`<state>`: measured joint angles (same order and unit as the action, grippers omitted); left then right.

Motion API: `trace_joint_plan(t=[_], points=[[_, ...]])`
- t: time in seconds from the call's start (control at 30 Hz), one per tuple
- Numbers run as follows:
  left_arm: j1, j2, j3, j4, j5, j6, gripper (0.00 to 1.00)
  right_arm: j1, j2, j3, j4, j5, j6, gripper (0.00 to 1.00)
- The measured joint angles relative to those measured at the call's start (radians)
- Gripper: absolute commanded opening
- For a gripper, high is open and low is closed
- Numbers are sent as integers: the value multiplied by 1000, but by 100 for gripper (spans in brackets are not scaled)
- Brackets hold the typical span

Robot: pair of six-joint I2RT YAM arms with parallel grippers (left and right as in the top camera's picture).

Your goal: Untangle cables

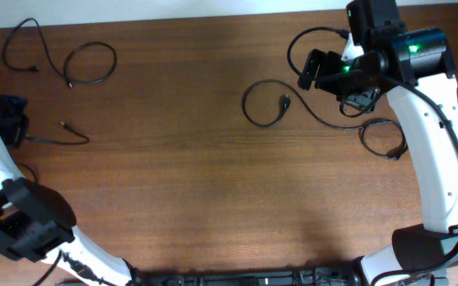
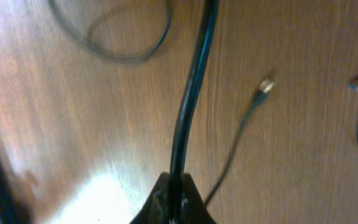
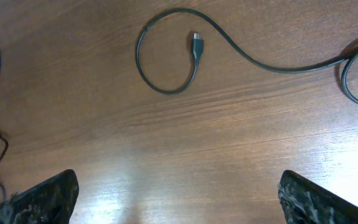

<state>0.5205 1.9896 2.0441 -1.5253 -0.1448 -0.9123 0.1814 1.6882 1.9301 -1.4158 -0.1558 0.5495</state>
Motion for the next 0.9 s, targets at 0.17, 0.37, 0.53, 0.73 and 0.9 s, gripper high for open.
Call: trace_joint_plan(t=[0.17, 0.37, 0.53, 0.73, 0.9], points=[[2, 0, -99, 302, 120, 177, 0, 0, 1, -1, -2, 0, -1, 99], [2, 0, -174, 302, 104, 198, 0, 0, 1, -1, -2, 0, 0, 99], [2, 0, -322, 300, 99, 198, 0, 0, 1, -1, -1, 0, 0, 99], [2, 0, -430, 320, 100, 198, 1, 0, 1, -1, -2, 0, 0, 99], [2, 0, -487, 344, 100, 202, 29, 0, 1, -1, -2, 0, 0, 99]])
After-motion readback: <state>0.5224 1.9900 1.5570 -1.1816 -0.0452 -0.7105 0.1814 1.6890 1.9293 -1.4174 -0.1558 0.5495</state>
